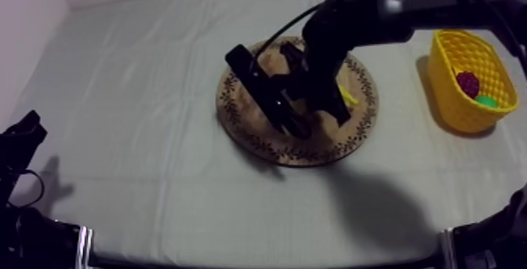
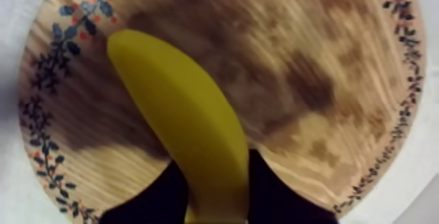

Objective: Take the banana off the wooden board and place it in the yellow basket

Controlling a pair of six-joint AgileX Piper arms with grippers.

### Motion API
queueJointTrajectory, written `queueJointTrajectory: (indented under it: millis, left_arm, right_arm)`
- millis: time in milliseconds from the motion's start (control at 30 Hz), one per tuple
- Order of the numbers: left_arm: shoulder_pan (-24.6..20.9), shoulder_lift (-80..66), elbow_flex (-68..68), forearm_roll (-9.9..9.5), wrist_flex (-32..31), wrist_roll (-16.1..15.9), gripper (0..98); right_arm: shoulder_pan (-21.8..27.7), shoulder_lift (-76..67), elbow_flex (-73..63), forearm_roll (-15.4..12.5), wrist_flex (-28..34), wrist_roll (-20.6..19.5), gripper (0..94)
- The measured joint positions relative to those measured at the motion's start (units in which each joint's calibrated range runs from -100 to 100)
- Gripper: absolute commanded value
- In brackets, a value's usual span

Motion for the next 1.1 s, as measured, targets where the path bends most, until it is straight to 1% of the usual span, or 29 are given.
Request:
queueJointTrajectory:
  millis: [200, 433, 600, 767, 933, 1100]
  left_arm:
    - [0.0, 0.0, 0.0, 0.0, 0.0, 0.0, 0.1]
    - [0.0, 0.0, 0.0, 0.0, 0.0, 0.0, 0.1]
    - [0.0, 0.0, 0.0, 0.0, 0.0, 0.0, 0.1]
    - [0.0, 0.0, 0.0, 0.0, 0.0, 0.0, 0.1]
    - [0.0, 0.0, 0.0, 0.0, 0.0, 0.0, 0.1]
    - [0.0, 0.0, 0.0, 0.0, 0.0, 0.0, 0.1]
  right_arm:
    - [-0.6, -5.0, -2.4, -1.7, 4.1, 1.5, 11.7]
    - [-1.6, -11.9, -6.2, -3.3, 11.5, 3.0, 11.7]
    - [-2.0, -15.3, -7.6, -4.0, 15.5, 3.1, 12.1]
    - [-1.7, -16.5, -6.5, -3.8, 16.2, 3.1, 12.5]
    - [-0.8, -17.4, -8.4, -3.8, 16.6, 2.8, 12.6]
    - [0.5, -17.9, -10.7, -3.1, 17.0, -0.7, 13.1]
